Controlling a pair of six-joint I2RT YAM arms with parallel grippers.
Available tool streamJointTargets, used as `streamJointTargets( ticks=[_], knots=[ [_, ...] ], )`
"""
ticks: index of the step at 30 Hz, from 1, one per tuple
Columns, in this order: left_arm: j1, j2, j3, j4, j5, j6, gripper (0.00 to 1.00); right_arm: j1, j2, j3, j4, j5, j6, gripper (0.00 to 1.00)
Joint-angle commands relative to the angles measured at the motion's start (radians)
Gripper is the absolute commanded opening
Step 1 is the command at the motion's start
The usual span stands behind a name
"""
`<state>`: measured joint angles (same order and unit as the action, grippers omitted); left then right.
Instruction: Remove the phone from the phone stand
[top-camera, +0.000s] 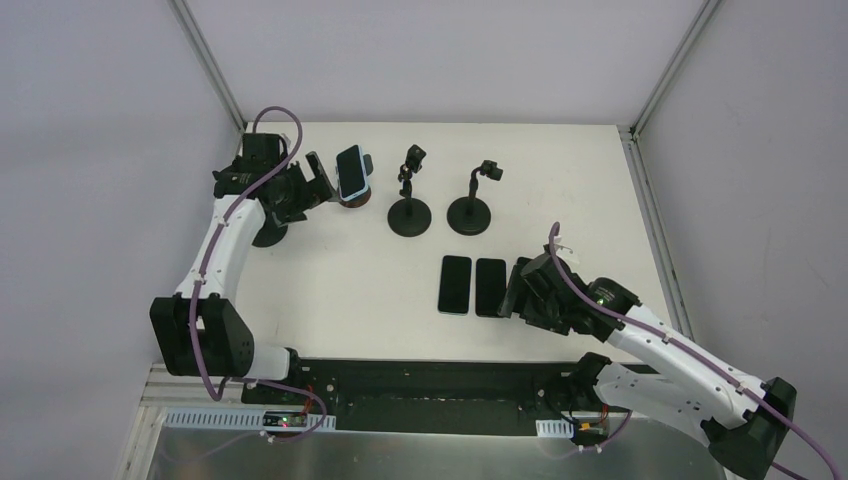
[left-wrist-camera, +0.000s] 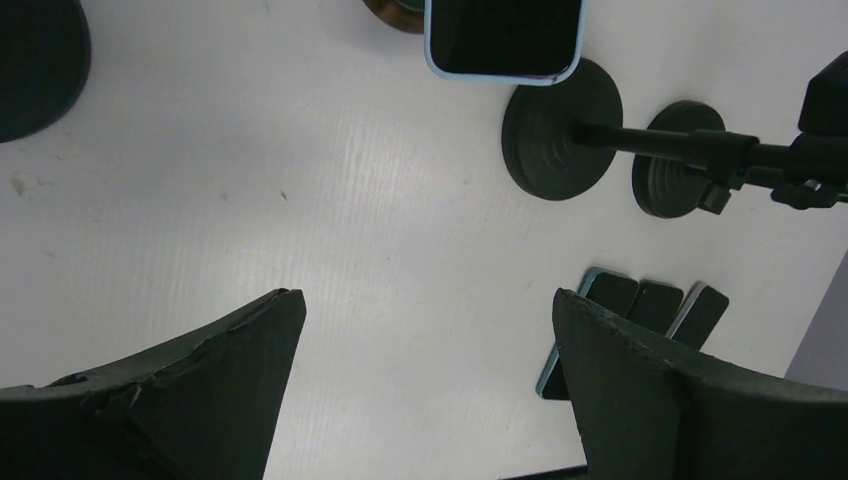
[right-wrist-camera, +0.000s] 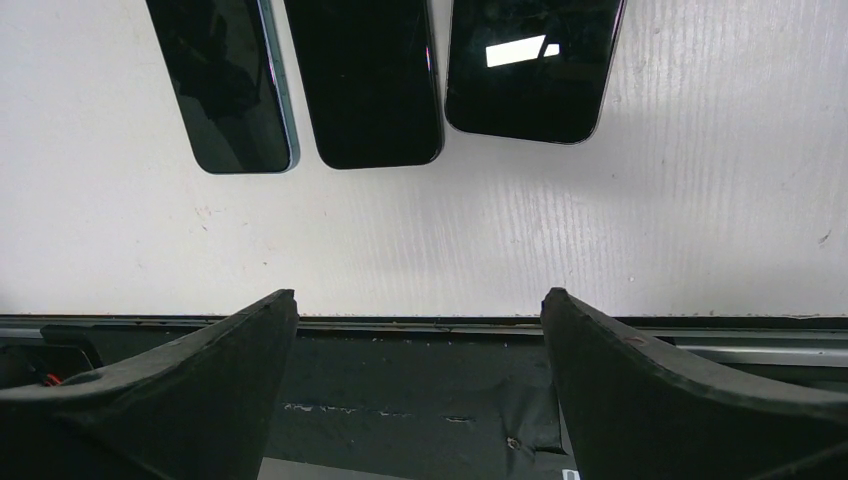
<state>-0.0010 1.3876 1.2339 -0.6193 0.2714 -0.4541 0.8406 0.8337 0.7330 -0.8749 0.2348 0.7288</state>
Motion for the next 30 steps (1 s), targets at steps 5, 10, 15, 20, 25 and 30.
streamJointTargets(
  ticks=[5, 10, 15, 20, 25, 30],
  knots=[
    [0.01, -0.05, 0.036, 0.131, 0.027, -0.029, 0.99, 0.003, 0.01, 0.015, 0.015, -0.018, 0.005, 0.95],
    [0.004, -0.005, -0.016, 0.286, 0.082, -0.029, 0.99, 0.005, 0.03, 0.031, 0.011, -0.03, 0.003, 0.95],
    [0.004, 0.108, 0.012, 0.34, 0.096, -0.006, 0.99, 0.007, 0.028, 0.033, 0.014, -0.039, -0.012, 0.95],
    [-0.033, 0.192, -0.029, 0.455, 0.078, -0.02, 0.99, 0.007, 0.046, 0.049, -0.019, -0.028, -0.026, 0.95],
    [-0.046, 0.266, -0.027, 0.506, 0.065, -0.053, 0.99, 0.009, 0.023, 0.039, -0.014, -0.035, -0.009, 0.94],
    [-0.063, 0.311, 0.001, 0.54, 0.051, -0.074, 0.99, 0.01, 0.008, 0.021, -0.022, -0.036, -0.001, 0.94]
  ],
)
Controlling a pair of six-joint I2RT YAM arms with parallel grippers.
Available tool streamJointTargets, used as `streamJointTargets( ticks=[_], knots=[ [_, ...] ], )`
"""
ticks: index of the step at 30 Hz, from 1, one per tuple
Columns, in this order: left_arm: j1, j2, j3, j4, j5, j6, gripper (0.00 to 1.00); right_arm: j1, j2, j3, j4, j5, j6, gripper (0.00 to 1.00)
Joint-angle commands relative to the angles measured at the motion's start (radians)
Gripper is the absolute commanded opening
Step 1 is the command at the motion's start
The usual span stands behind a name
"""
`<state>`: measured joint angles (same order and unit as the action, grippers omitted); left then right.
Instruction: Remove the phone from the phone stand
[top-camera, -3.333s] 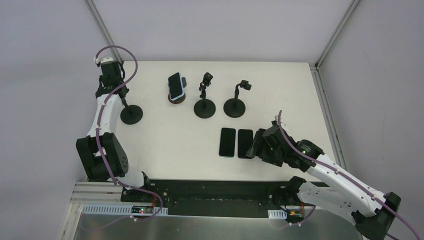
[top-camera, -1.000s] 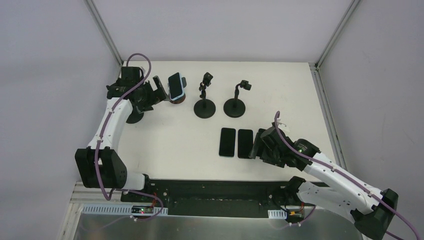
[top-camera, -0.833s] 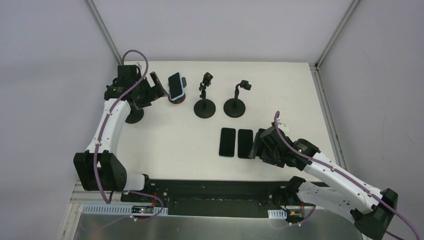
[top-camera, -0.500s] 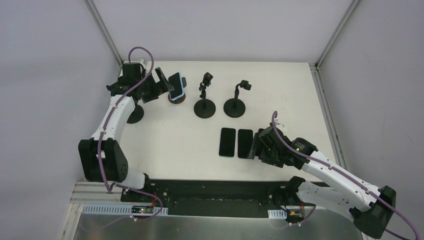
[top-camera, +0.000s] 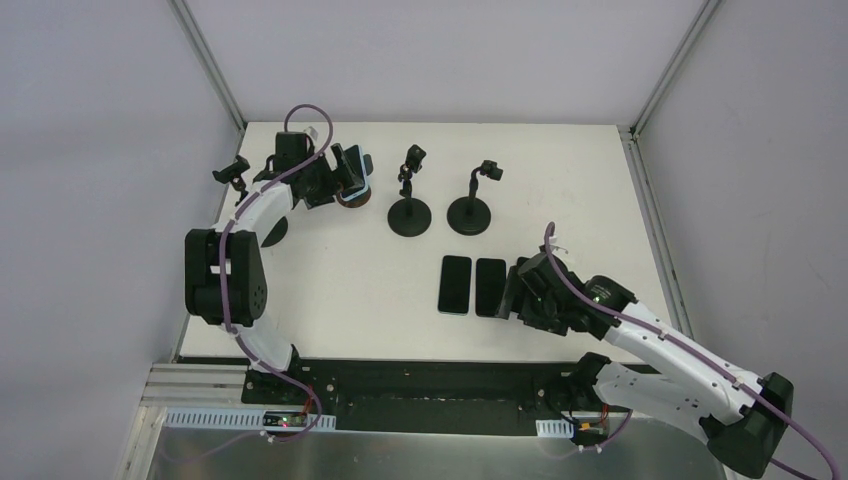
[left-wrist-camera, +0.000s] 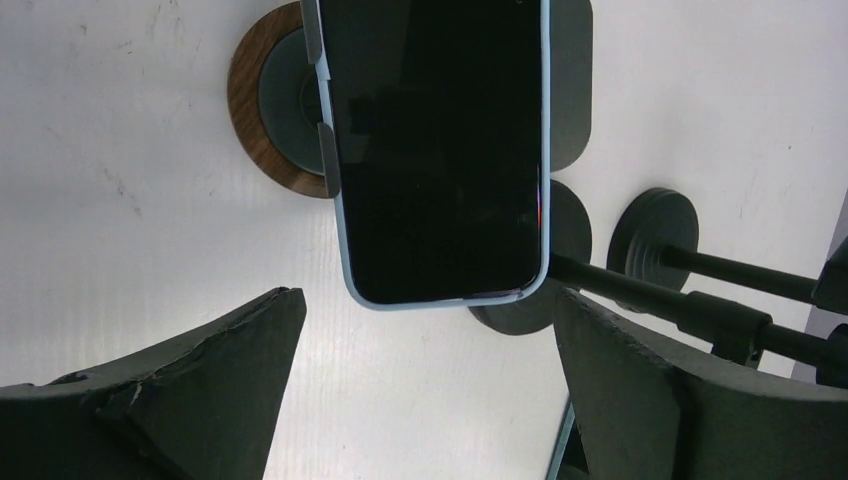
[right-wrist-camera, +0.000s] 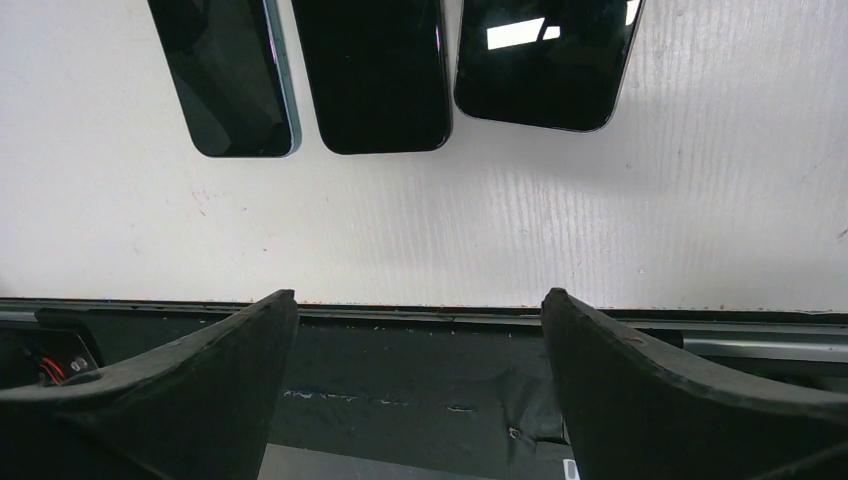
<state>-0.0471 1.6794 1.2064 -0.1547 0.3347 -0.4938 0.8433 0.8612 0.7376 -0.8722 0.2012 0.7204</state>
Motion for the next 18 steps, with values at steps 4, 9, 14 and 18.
streamJointTargets(
  ticks=[4, 9, 14, 18],
  knots=[
    [-0.02, 0.055, 0.055, 0.081, -0.013, -0.055, 0.99, 0.008, -0.033, 0.012, -0.038, 0.006, 0.009, 0.94],
    [-0.029, 0.081, 0.064, 0.09, -0.029, -0.072, 0.99, 0.008, -0.041, 0.012, -0.039, 0.007, 0.007, 0.95],
    [-0.038, 0.085, 0.071, 0.102, -0.031, -0.081, 0.99, 0.008, -0.036, 0.008, -0.038, 0.004, 0.009, 0.95],
    [-0.043, 0.093, 0.086, 0.105, -0.038, -0.083, 0.99, 0.009, -0.036, 0.006, -0.034, 0.003, 0.01, 0.95]
  ],
)
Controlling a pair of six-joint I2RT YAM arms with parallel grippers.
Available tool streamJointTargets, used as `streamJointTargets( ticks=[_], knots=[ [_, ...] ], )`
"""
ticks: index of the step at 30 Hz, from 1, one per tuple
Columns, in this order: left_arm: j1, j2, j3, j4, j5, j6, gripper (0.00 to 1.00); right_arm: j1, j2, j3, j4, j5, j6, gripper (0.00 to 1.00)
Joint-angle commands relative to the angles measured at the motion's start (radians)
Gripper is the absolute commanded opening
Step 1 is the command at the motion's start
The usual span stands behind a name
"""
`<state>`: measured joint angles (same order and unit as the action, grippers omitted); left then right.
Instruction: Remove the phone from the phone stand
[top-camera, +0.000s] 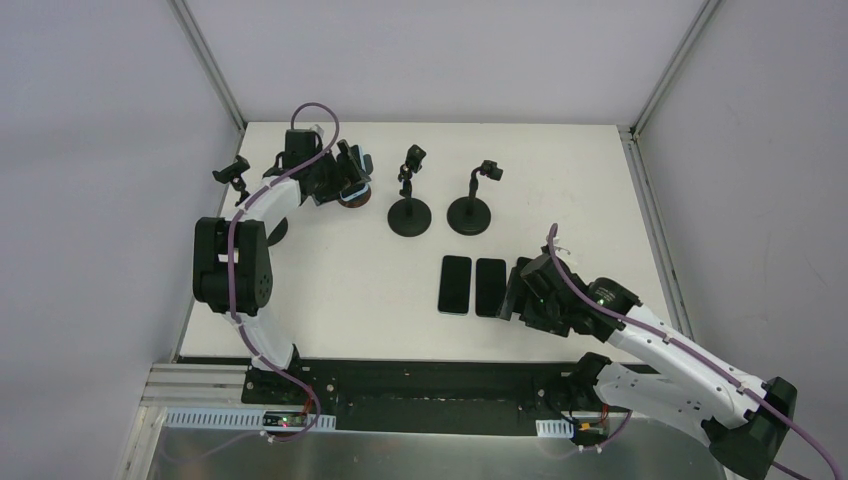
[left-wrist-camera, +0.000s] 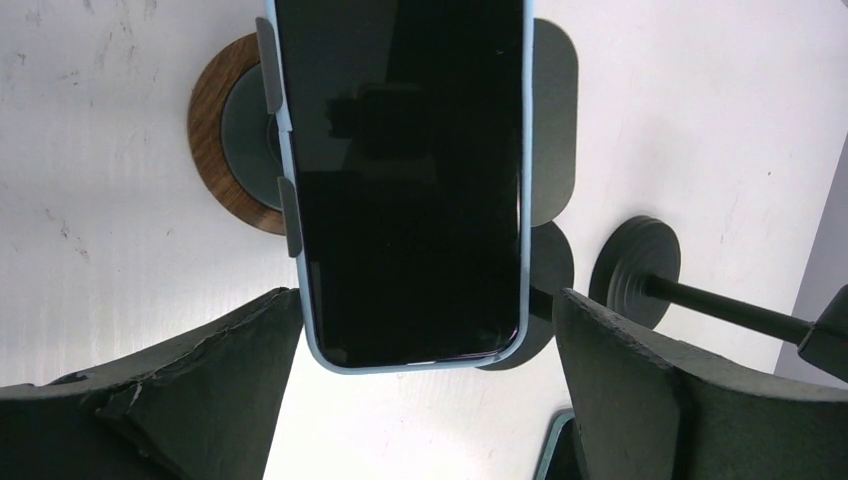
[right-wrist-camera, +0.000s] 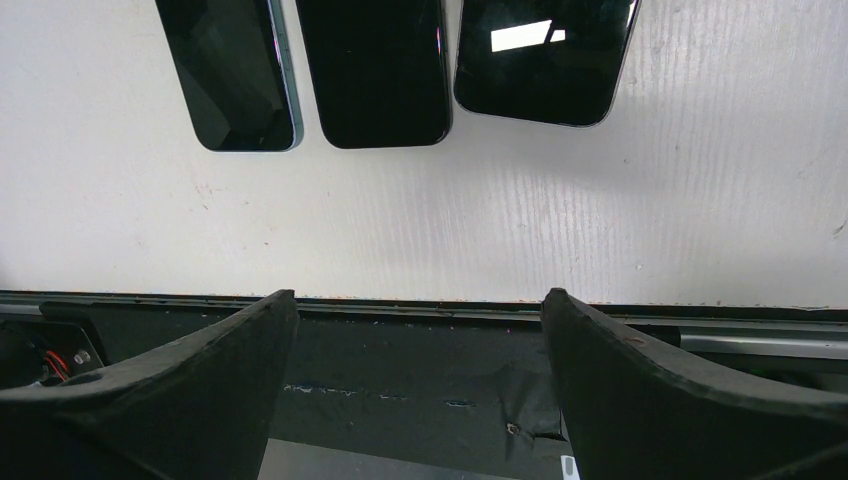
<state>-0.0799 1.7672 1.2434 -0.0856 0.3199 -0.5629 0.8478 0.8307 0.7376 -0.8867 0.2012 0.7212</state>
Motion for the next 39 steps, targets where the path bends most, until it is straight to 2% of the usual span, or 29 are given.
streamJointTargets(
  ticks=[1, 29, 39],
  knots=[
    [-0.012, 0.008, 0.052, 0.036, -0.024, -0.015, 0.99, 0.004, -0.006, 0.006, -0.019, 0.003, 0.009, 0.94],
    [-0.055, 0.022, 0.02, 0.037, -0.097, -0.053, 0.93, 0.004, 0.001, -0.008, -0.005, -0.005, 0.018, 0.95],
    [-0.061, 0.006, 0.011, 0.038, -0.115, -0.059, 0.75, 0.004, -0.004, -0.012, -0.005, -0.007, 0.02, 0.95]
  ],
)
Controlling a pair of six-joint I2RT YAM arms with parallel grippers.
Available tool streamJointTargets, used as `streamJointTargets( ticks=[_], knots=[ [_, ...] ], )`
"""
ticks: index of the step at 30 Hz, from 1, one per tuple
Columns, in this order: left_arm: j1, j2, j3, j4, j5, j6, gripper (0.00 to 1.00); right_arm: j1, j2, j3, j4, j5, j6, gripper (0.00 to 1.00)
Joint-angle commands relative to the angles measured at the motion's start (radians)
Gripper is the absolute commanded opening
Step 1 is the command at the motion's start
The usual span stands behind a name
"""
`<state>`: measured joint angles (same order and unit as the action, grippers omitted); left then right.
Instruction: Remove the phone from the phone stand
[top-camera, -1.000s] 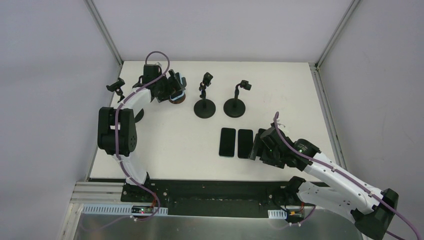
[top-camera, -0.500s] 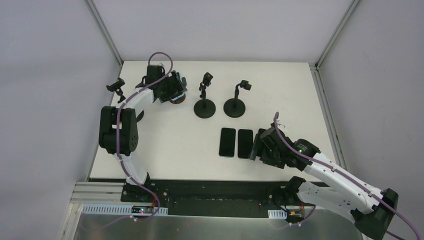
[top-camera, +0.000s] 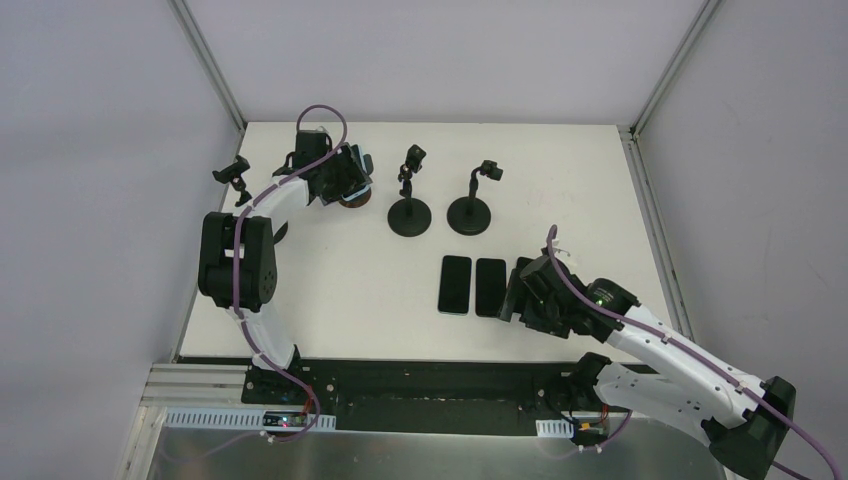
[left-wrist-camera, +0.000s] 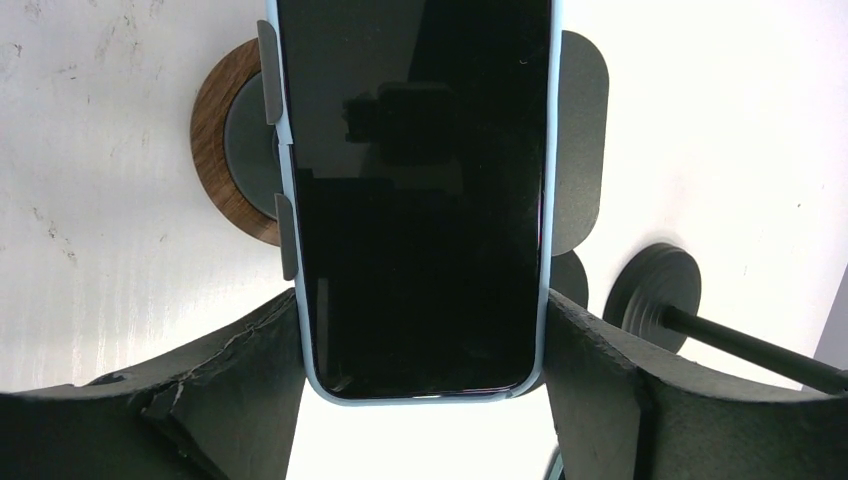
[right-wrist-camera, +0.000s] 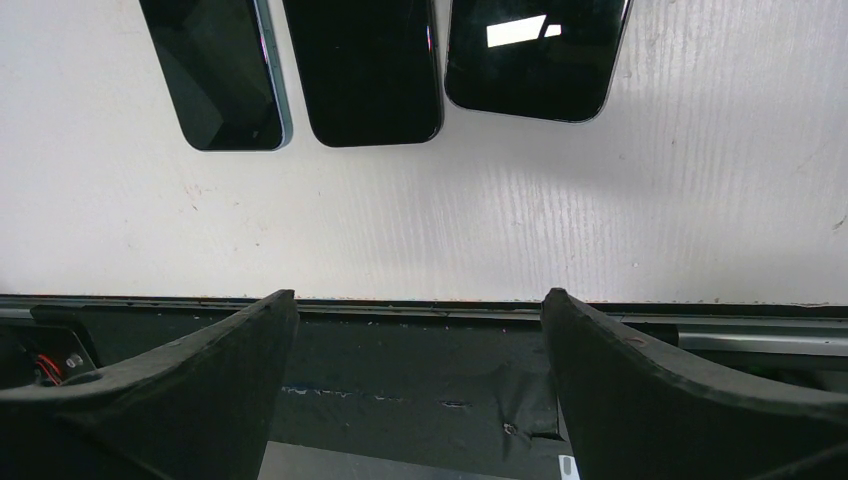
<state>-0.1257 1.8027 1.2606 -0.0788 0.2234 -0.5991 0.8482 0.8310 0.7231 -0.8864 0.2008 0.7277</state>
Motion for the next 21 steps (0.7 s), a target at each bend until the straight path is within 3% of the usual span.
streamJointTargets(
  ticks=[1, 15, 21],
  knots=[
    [-0.015, -0.031, -0.007, 0.031, -0.018, -0.023, 0.72, 0.004, -0.004, 0.002, -0.006, -0.006, 0.012, 0.95],
    [-0.015, -0.104, -0.025, 0.03, 0.024, 0.026, 0.24, 0.003, 0.0, 0.006, 0.005, -0.029, 0.011, 0.95],
    [-0.015, -0.168, -0.042, 0.03, 0.036, 0.043, 0.2, 0.003, 0.006, 0.009, 0.012, -0.036, 0.011, 0.95]
  ],
)
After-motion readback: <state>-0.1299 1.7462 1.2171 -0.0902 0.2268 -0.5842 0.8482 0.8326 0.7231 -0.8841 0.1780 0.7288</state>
